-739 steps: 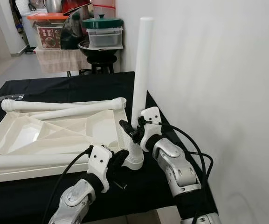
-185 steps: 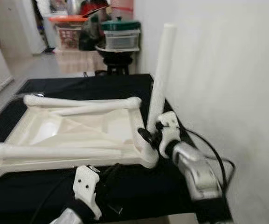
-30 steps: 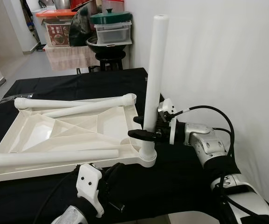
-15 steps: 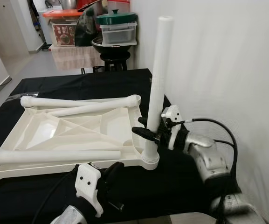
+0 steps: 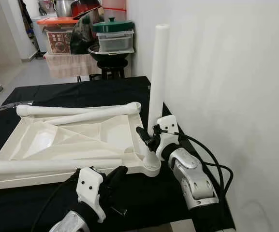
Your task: Building children table
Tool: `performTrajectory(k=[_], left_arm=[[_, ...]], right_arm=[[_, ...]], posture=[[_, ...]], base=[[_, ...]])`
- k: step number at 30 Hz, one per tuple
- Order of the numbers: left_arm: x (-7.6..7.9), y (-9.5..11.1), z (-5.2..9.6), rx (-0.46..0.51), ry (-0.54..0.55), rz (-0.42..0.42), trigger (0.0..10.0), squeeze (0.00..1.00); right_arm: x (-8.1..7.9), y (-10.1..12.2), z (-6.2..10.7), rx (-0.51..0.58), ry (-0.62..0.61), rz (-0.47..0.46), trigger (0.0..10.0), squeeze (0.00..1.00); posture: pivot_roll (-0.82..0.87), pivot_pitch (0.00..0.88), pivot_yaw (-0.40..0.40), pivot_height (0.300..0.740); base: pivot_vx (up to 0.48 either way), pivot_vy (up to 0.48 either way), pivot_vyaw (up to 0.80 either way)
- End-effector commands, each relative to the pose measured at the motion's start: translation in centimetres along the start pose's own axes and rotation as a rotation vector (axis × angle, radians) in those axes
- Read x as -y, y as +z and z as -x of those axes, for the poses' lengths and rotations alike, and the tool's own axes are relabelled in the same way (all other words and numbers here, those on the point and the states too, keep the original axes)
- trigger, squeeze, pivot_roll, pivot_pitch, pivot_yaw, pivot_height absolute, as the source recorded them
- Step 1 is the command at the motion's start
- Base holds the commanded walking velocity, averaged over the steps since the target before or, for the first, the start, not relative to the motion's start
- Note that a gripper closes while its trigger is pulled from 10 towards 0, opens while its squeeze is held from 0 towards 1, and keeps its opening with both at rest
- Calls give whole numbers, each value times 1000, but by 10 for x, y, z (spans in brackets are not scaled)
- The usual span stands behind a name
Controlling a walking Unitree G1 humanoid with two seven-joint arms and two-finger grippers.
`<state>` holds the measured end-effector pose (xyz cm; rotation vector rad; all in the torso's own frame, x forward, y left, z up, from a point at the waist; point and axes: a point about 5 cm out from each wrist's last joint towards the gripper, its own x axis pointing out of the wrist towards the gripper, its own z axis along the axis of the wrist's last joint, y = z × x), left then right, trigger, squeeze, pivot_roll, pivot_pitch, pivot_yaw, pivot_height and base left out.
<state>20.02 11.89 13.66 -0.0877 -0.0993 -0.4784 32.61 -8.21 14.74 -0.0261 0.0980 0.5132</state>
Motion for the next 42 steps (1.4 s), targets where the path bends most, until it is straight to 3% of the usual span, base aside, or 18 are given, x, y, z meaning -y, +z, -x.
performTrajectory(k=[1,3,6,7,8,9,10,11,13,20,25,26,37,41,42], left_arm=[[-2,-3,0,-17,5,-4,10000,0],[-1,-3,0,-19,-3,1,10000,0],[-1,-3,-1,-20,-5,2,10000,0],[0,-3,-1,-20,-6,3,10000,0],[0,-4,-1,-20,-6,3,10000,0],[0,-4,-1,-19,-5,3,10000,0],[0,-4,-1,-19,-5,3,10000,0],[0,-4,-1,-19,-1,3,10000,0],[0,-4,-1,-20,1,3,10000,0],[1,-5,0,-24,4,1,10000,0],[1,-5,0,-24,6,0,10000,0],[1,-5,0,-26,5,2,10000,0],[3,-5,2,-29,-2,7,10000,0],[3,-5,3,-30,-4,10,10000,0],[3,-5,4,-32,-5,11,10000,0]], right_arm=[[-7,-10,2,-61,25,-24,10000,1000],[-10,0,3,-14,137,-19,10000,1000],[-9,5,2,14,209,-1,10000,1000],[-8,11,1,40,306,16,10000,1000],[-7,19,1,70,413,41,10000,0],[-5,26,1,93,501,65,10000,0],[-5,26,1,93,501,65,10000,0],[1,35,-1,104,627,114,10000,0],[6,37,-3,81,701,140,10000,0],[15,34,-6,-8,833,155,10000,0],[23,36,-10,-22,836,113,10000,0],[27,37,-11,-8,799,91,0,0],[41,33,0,42,794,77,0,0],[48,29,11,56,718,66,0,0],[48,21,11,37,572,64,0,0]], posture=[[39,0,-13,740],[38,0,-10,740],[38,0,-10,740],[42,0,-13,740],[44,0,-15,740],[45,0,-16,740],[45,0,-16,740],[51,0,-18,740],[55,0,-20,740],[66,0,-20,740],[66,0,-19,740],[66,0,-17,740],[57,0,-4,740],[55,0,-8,740],[57,0,-16,740]], base=[[0,0,0],[0,0,0],[0,0,0],[0,0,0],[0,0,0],[0,0,0],[0,0,0],[0,0,0],[0,0,0],[0,0,0],[0,0,0],[0,0,0],[0,0,0],[0,0,0],[0,0,0]])
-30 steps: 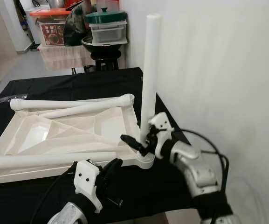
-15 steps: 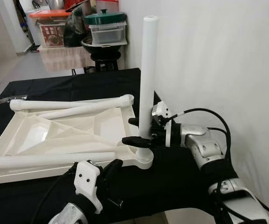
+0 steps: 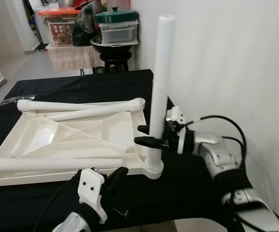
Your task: Building children table
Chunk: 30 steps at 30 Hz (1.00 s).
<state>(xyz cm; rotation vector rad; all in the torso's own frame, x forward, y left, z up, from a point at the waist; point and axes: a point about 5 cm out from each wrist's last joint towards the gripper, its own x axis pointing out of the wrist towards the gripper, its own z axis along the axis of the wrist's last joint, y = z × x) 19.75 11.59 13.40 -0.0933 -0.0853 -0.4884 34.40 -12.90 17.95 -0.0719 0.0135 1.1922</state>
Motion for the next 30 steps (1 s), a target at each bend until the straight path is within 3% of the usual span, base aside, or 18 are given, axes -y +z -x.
performTrajectory(k=[1,2,3,4,5,7,11,14,15,16,17,20,21,24,26,28,29,30], left_arm=[[-1,-2,3,-19,4,2,10000,0],[-2,-2,4,-20,4,1,10000,0],[-2,-1,5,-21,5,-1,10000,0],[-3,-1,5,-21,6,-2,10000,0],[-3,-1,5,-21,6,-2,10000,0],[-4,0,4,-20,7,-2,10000,0],[-5,-2,4,-31,2,-7,10000,0],[-5,-2,4,-30,4,-5,10000,0],[-6,-1,5,-25,29,-12,10000,0],[-6,-1,5,-25,29,-12,10000,0],[-7,-1,5,-24,36,-12,10000,0],[-7,-1,4,-24,39,-10,10000,0],[-7,-1,4,-25,37,-9,10000,0],[-7,-2,2,-27,29,-2,10000,0],[-6,-3,2,-28,27,0,10000,0],[-6,-3,1,-28,24,1,10000,0],[-6,-3,1,-28,25,2,10000,0],[-5,-3,0,-27,25,2,10000,0]], right_arm=[[-3,-10,0,-22,-103,-39,0,0],[0,-19,-4,-43,-379,-44,0,0],[3,-30,2,-62,-801,-113,0,0],[-25,-48,-7,-106,-860,-159,0,0],[-25,-48,-7,-106,-860,-159,0,0],[-62,-58,-19,-121,-795,-214,0,0],[-31,-44,-20,-126,-756,-104,0,0],[-31,-47,-23,-135,-752,-111,0,0],[-35,-48,-28,-175,-771,-102,9373,0],[-35,-48,-28,-175,-771,-102,9373,0],[-40,-46,-33,-166,-761,-112,10000,569],[-45,-42,-35,-156,-760,-105,10000,569],[-45,-37,-37,-137,-736,-99,10000,1000],[-43,-29,-48,-59,-465,-99,10000,1000],[-42,-28,-48,-56,-410,-90,10000,1000],[-38,-24,-46,-52,-304,-51,10000,702],[-34,-20,-43,-52,-252,-30,10000,0],[-30,-18,-41,-53,-220,-17,10000,0]], posture=[[57,0,-16,740],[46,0,-20,740],[43,0,-16,740],[58,12,-6,740],[58,12,-6,740],[58,12,-6,740],[58,2,-5,740],[49,1,0,740],[54,5,-5,740],[54,5,-5,740],[56,4,-6,740],[56,4,-6,740],[54,4,-6,740],[51,0,-4,740],[51,0,-4,740],[52,0,-6,740],[52,0,-11,740],[52,0,-11,740]], base=[[0,0,0],[0,0,0],[0,0,0],[0,0,0],[0,0,0],[0,0,0],[0,0,0],[0,0,0],[0,0,0],[0,0,0],[0,0,0],[0,0,0],[0,0,0],[0,0,0],[0,0,0],[0,0,0],[0,0,0],[0,0,0]])
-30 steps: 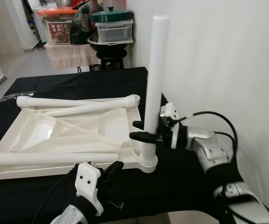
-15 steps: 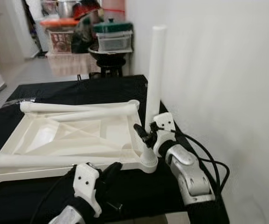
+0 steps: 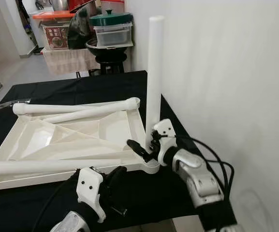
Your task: Building children table
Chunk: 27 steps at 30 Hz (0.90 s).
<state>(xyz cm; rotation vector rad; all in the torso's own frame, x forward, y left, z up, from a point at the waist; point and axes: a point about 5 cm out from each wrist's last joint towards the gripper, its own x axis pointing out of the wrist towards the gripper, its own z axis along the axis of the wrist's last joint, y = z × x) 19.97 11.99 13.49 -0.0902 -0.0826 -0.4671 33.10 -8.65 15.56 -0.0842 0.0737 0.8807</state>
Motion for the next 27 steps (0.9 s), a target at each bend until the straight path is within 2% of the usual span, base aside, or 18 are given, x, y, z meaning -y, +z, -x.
performTrajectory(k=[1,3,6,8,11,12,13,22,27], left_arm=[[-1,-5,0,-24,5,5,10000,0],[-1,-5,-1,-22,9,5,10000,0],[-1,-5,-1,-22,10,5,10000,0],[0,-5,-1,-19,13,4,10000,0],[0,-5,-2,-19,14,4,10000,0],[0,-5,-2,-19,13,4,10000,0],[1,-5,-2,-19,12,5,10000,0],[2,-4,-2,-18,13,6,10000,0],[3,-3,-2,-16,9,9,10000,0]], right_arm=[[2,8,-3,9,141,26,10000,0],[11,17,2,7,233,48,10000,0],[15,20,4,6,263,48,10000,0],[30,28,9,-4,352,43,10000,0],[35,28,11,-14,385,29,10000,0],[37,28,11,-24,403,12,5686,0],[39,26,13,-34,417,0,0,0],[45,15,19,-57,422,-35,0,0],[35,2,31,-47,428,-28,0,0]], posture=[[54,0,-17,740],[54,0,-19,740],[54,0,-19,740],[57,0,-22,740],[57,0,-22,740],[57,0,-22,740],[58,0,-24,740],[52,0,-25,740],[46,0,-26,740]], base=[[0,0,0],[0,0,0],[0,0,0],[0,0,0],[0,0,0],[0,0,0],[0,0,0],[0,0,0],[0,0,0]])
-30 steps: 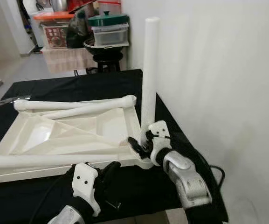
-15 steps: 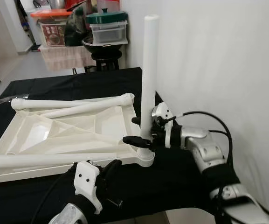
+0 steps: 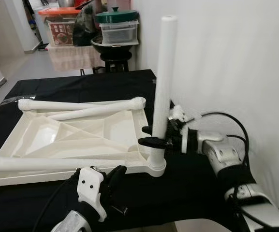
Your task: Building children table
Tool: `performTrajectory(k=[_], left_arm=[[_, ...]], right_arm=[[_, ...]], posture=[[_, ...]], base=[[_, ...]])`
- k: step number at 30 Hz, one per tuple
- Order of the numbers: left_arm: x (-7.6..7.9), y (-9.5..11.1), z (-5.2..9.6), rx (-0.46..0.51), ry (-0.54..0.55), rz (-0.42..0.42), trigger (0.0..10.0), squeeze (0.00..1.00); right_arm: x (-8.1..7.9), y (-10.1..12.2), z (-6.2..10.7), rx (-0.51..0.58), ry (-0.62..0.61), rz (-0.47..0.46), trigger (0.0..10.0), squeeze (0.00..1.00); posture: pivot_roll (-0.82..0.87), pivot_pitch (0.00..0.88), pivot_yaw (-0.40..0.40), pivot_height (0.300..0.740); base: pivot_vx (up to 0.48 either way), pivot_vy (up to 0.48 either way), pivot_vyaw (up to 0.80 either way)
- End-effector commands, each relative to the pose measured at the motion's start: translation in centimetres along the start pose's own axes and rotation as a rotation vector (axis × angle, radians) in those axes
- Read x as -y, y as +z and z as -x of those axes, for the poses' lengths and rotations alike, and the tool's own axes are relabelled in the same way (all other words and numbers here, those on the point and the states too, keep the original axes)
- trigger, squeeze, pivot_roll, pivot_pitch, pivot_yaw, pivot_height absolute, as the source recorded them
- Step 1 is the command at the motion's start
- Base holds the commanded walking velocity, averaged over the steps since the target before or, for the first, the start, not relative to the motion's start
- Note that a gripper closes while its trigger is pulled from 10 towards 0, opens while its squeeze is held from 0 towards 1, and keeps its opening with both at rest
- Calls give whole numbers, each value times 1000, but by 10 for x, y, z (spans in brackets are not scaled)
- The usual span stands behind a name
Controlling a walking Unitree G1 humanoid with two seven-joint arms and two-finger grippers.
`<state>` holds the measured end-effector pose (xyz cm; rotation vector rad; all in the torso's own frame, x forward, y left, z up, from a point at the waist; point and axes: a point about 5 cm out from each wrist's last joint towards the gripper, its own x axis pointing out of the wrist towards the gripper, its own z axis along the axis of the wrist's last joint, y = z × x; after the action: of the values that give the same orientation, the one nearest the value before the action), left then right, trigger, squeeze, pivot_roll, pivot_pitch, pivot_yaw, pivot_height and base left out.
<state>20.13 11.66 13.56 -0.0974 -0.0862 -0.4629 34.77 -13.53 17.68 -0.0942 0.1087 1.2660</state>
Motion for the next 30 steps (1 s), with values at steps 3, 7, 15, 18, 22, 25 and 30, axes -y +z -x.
performTrajectory(k=[3,7,15,18,22,25,30], left_arm=[[1,-3,1,-22,1,2,10000,0],[0,-3,1,-27,-7,-4,10000,0],[1,-3,-3,-40,-30,-31,10000,0],[2,-3,-3,-41,-48,-35,10000,0],[2,-3,-3,-36,-37,-39,10000,0],[2,-2,-2,-32,-33,-41,10000,0],[4,0,-3,-23,-49,-35,10000,0]], right_arm=[[-16,-23,2,-37,-45,-35,0,0],[-25,-36,-10,-125,-243,-17,0,0],[-36,-35,-40,-45,-756,-145,0,0],[-27,-36,-34,-70,-778,-134,0,0],[-25,-28,-32,-93,-771,-95,10000,102],[-25,-22,-32,-73,-701,-80,10000,1000],[-19,-4,-30,-4,-554,-30,10000,1000]], posture=[[41,0,-29,740],[23,0,-33,740],[33,0,-25,740],[34,0,-31,740],[37,0,-34,740],[39,0,-34,740],[40,0,-34,740]], base=[[0,0,0],[0,0,0],[0,0,0],[0,0,0],[0,0,0],[0,0,0],[0,0,0]])
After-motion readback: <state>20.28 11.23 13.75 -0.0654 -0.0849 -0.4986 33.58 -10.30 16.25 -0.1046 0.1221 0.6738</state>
